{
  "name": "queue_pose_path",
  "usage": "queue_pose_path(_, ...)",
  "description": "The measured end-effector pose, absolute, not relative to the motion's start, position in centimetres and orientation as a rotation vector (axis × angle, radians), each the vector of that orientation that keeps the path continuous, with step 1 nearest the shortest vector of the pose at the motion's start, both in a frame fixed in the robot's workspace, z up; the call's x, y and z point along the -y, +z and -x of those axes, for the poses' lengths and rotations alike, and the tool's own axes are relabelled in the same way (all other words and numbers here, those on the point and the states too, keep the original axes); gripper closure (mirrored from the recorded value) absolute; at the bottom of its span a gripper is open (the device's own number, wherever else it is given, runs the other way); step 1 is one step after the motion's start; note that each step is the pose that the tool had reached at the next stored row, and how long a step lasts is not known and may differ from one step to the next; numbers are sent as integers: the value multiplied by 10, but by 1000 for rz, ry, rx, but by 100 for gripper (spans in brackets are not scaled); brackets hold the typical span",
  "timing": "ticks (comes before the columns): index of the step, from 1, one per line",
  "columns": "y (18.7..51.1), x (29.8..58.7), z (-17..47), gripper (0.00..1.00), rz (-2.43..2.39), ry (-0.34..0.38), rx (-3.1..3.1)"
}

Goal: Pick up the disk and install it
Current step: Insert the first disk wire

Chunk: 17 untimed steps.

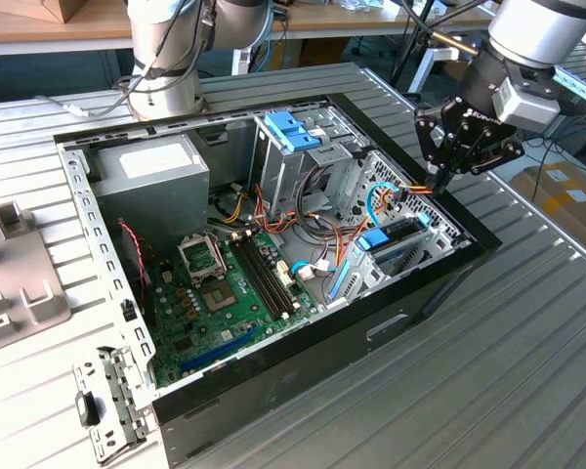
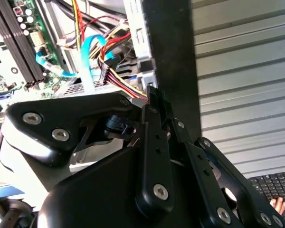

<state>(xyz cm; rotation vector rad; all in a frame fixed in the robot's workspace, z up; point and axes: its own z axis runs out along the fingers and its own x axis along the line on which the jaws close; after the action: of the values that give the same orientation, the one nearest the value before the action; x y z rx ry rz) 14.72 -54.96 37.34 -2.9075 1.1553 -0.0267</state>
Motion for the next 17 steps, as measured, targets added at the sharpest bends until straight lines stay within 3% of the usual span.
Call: queue_pose_path(17,366,556,-129,83,2886,-27,-1209)
